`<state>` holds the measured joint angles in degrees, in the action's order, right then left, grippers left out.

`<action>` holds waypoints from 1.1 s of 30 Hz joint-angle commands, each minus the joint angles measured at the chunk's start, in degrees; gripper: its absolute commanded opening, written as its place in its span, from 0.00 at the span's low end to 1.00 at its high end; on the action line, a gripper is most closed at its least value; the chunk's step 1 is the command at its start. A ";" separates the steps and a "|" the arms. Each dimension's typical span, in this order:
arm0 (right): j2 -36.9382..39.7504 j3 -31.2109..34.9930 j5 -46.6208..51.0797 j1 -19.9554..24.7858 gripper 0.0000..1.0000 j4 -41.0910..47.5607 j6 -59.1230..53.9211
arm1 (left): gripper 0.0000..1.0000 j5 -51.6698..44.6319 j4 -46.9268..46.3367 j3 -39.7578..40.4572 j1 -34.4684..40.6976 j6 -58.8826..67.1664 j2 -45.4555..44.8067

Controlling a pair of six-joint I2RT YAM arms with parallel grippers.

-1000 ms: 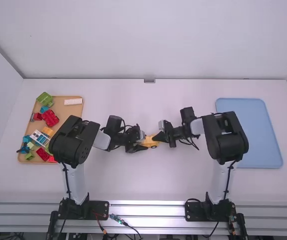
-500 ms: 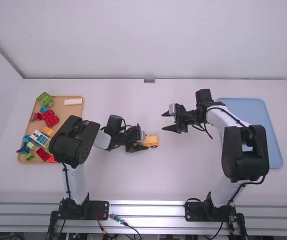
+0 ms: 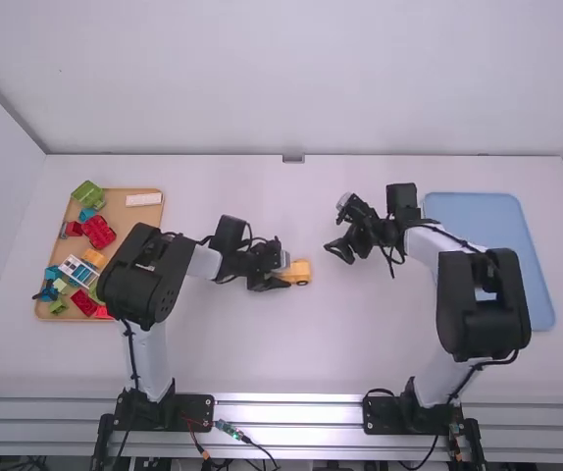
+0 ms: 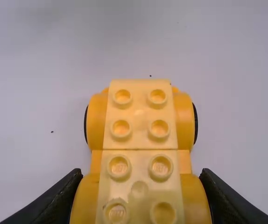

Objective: Assemble lego blocks to make yellow taxi

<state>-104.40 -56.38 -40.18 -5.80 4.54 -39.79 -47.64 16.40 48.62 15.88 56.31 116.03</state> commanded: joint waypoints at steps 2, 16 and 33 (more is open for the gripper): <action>1.57 0.84 6.19 -1.92 0.99 -0.20 6.91 | 0.17 7.00 -5.09 0.39 0.24 5.29 2.99; 1.57 0.84 8.96 -1.38 0.99 -0.57 8.96 | 0.99 7.04 -5.81 0.70 0.24 5.20 2.99; 1.57 0.84 10.58 -0.50 0.99 -0.46 8.94 | 0.99 24.75 -32.85 7.23 0.20 4.59 -15.23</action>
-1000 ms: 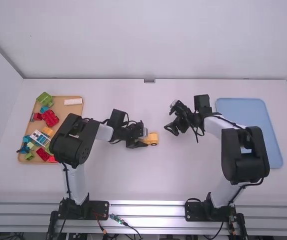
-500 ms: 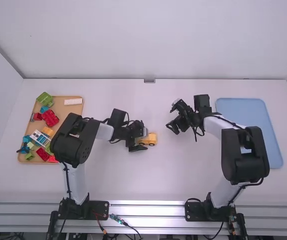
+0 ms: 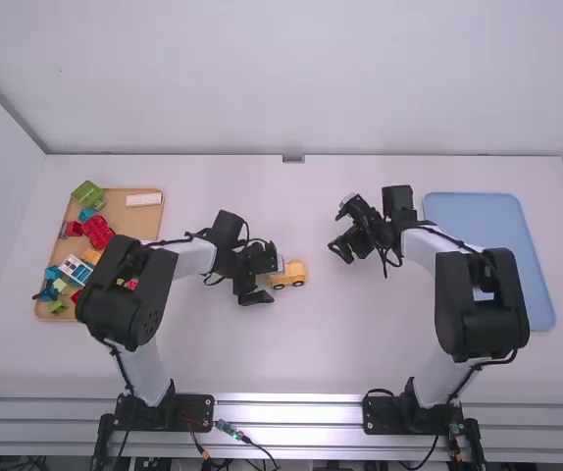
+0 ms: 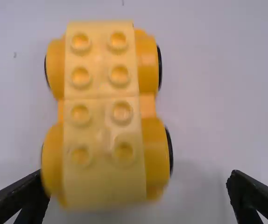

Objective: Assemble lego blocks to make yellow taxi

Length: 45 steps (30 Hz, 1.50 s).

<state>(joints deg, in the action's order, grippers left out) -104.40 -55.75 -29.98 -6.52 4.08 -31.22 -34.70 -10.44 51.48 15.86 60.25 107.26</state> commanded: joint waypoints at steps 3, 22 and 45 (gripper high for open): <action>1.57 0.20 0.26 0.07 0.99 -0.57 0.39 | 0.99 17.47 -18.58 9.46 0.22 0.68 -11.63; 1.57 0.20 0.46 0.11 0.99 -2.87 1.46 | 0.99 64.44 -16.31 19.37 -22.84 -73.16 -16.41; 1.57 -0.01 0.02 0.02 0.99 -10.43 8.48 | 0.99 27.50 -17.14 17.86 -48.48 -86.58 -14.88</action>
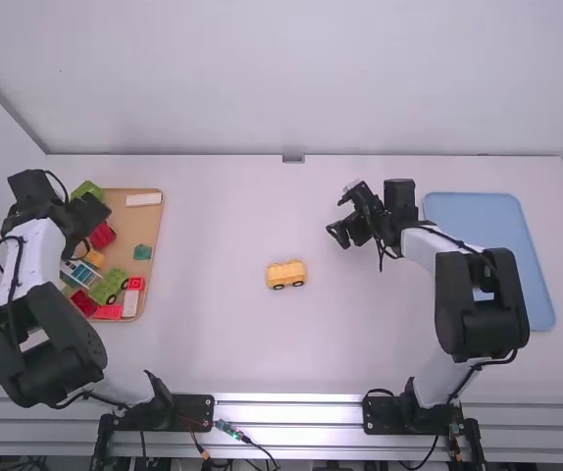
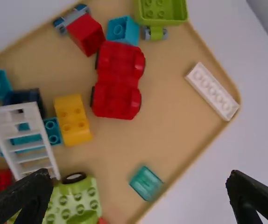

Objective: Assemble lego blocks to make yellow taxi

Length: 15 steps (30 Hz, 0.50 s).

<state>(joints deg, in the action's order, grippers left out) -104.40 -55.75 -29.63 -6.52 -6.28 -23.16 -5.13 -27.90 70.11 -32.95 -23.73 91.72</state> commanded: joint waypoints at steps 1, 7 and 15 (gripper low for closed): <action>1.57 -0.01 -0.31 0.09 0.99 -0.05 0.42 | 0.99 -2.07 1.36 -1.25 0.33 -2.64 0.74; 1.57 -0.01 -0.33 0.22 0.99 -0.05 0.44 | 0.99 -2.01 9.07 -5.49 0.31 -2.97 1.75; 1.57 -0.01 -0.31 0.15 0.99 0.08 0.46 | 0.99 -0.98 12.98 -7.10 -0.17 -3.10 6.05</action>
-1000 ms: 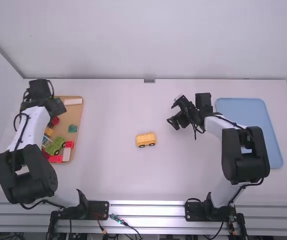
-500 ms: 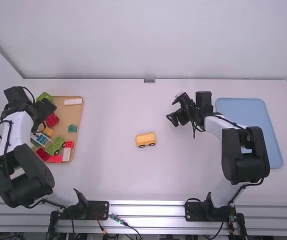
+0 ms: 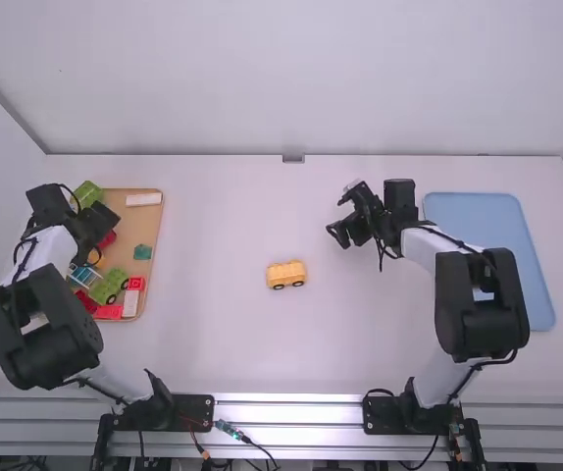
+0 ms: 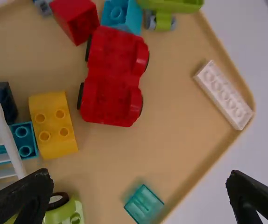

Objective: Assemble lego blocks to make yellow taxi

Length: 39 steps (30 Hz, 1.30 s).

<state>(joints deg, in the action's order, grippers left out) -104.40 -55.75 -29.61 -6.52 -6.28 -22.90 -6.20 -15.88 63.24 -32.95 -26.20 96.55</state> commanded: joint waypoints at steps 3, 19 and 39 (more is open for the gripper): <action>1.57 -0.01 -0.35 0.15 0.99 0.41 0.17 | 0.99 0.35 1.62 0.02 -0.02 -0.98 2.64; 1.57 -0.01 -0.37 0.04 0.99 0.82 0.15 | 1.00 5.95 -21.05 22.95 0.33 -3.17 16.17; 1.57 -0.01 -0.35 0.15 0.99 1.20 0.17 | 0.99 11.78 -24.76 26.58 0.26 -5.20 23.52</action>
<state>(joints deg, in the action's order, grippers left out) -104.40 -55.75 -29.61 -6.52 -5.39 -22.79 4.01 -40.73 91.48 -32.88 -30.72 120.03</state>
